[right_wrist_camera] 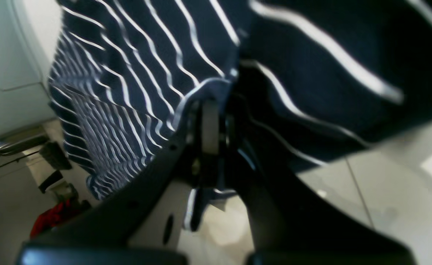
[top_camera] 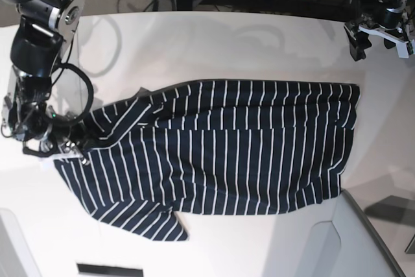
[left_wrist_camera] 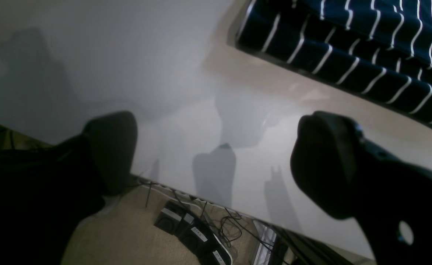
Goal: Layout the t-shirt on the table in an organized manner, then fold the t-shirt properly
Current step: 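Grasp the folded shirt side with the right gripper and tug it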
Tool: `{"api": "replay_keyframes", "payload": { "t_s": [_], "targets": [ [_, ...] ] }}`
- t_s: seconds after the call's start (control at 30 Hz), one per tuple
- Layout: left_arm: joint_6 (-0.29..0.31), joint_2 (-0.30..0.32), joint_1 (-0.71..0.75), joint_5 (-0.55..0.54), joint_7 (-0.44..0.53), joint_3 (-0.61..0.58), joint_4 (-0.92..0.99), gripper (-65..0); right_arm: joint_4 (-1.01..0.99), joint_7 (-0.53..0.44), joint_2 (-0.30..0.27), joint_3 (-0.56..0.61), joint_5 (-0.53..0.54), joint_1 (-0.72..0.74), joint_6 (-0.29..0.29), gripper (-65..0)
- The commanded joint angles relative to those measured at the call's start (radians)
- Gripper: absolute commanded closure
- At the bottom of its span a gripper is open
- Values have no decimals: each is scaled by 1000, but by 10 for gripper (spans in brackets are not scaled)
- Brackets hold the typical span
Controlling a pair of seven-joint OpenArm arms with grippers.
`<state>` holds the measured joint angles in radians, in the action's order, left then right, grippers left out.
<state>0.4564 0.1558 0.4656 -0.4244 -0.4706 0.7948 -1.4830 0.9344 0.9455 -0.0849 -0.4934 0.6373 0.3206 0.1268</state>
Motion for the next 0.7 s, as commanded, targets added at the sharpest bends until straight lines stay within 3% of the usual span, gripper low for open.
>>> {"api": "replay_keyframes", "payload": {
  "t_s": [0.0, 0.43, 0.67],
  "targets": [
    [3, 17, 0, -14, 20, 5, -14, -650, 16, 0, -13, 3, 19, 30, 6, -6],
    [3, 18, -18, -14, 19, 5, -12, -650, 367, 143, -11, -8, 22, -165, 6, -6],
    [3, 18, -18, -14, 19, 5, -12, -650, 478, 154, -3, -9, 23, -323, 6, -6]
  ]
}}
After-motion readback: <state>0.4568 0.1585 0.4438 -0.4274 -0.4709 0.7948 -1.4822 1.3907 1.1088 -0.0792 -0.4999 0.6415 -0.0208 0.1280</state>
